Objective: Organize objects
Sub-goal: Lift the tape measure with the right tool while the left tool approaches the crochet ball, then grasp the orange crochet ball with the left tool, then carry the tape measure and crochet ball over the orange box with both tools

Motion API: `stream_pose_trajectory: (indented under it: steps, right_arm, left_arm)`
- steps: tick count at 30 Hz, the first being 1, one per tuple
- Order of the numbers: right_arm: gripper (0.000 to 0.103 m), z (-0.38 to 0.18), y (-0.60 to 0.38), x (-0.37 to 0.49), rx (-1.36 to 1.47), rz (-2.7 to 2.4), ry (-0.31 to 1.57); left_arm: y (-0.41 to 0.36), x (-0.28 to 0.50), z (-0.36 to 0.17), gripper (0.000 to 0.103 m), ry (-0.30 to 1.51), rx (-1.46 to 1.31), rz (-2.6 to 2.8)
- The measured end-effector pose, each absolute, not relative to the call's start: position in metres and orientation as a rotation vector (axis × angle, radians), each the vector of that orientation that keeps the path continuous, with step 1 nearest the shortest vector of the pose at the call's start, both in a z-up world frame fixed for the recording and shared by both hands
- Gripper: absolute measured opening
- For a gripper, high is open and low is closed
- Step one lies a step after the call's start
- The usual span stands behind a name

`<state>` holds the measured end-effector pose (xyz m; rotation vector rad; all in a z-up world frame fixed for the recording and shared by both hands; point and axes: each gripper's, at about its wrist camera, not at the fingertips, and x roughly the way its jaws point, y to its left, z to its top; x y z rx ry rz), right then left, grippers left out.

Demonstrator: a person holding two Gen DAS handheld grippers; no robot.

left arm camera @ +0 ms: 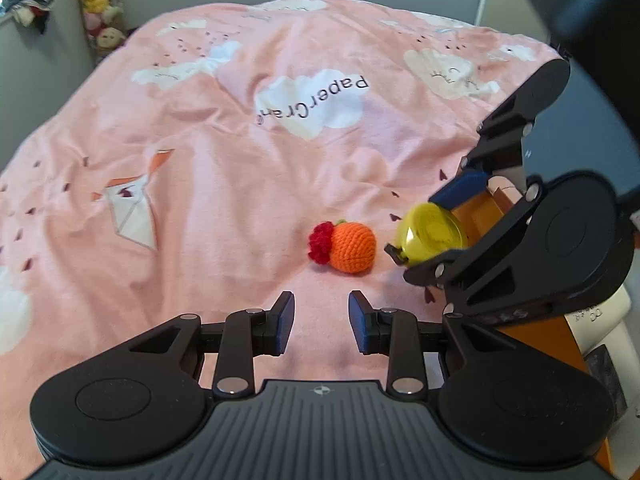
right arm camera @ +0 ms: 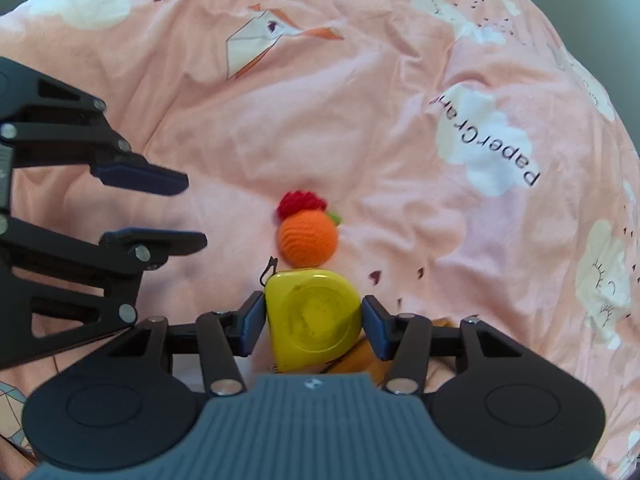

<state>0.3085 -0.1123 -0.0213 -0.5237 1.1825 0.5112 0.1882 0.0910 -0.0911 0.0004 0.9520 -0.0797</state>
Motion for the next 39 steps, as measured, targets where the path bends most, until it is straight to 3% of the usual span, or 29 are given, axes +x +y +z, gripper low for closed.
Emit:
stream_pose_trajectory:
  steps: [2,4,17,28,33,39]
  right_arm:
    - [0.054,-0.021,-0.115,0.313,-0.535,0.518,1.180]
    - [0.054,-0.024,-0.116,0.318,-0.554,0.523,1.178]
    - [0.054,-0.029,-0.138,0.354,-0.506,0.534,1.176]
    - [0.054,-0.032,-0.147,0.365,-0.454,0.546,1.171]
    - [0.054,-0.019,-0.149,0.361,-0.410,0.550,1.127]
    - [0.054,0.034,-0.158,0.328,-0.369,0.580,1.024]
  left_arm:
    - [0.092,0.191,-0.093,0.041,0.956,0.020,-0.109]
    - [0.091,0.193,-0.096,0.050,0.957,0.053,-0.148]
    - [0.071,0.244,-0.119,0.059,0.919,0.195,-0.264]
    - [0.072,0.271,-0.144,0.055,0.954,0.153,-0.234]
    - [0.077,0.258,-0.120,0.051,0.922,0.097,-0.198]
    - [0.075,0.215,-0.064,0.050,0.796,0.059,-0.198]
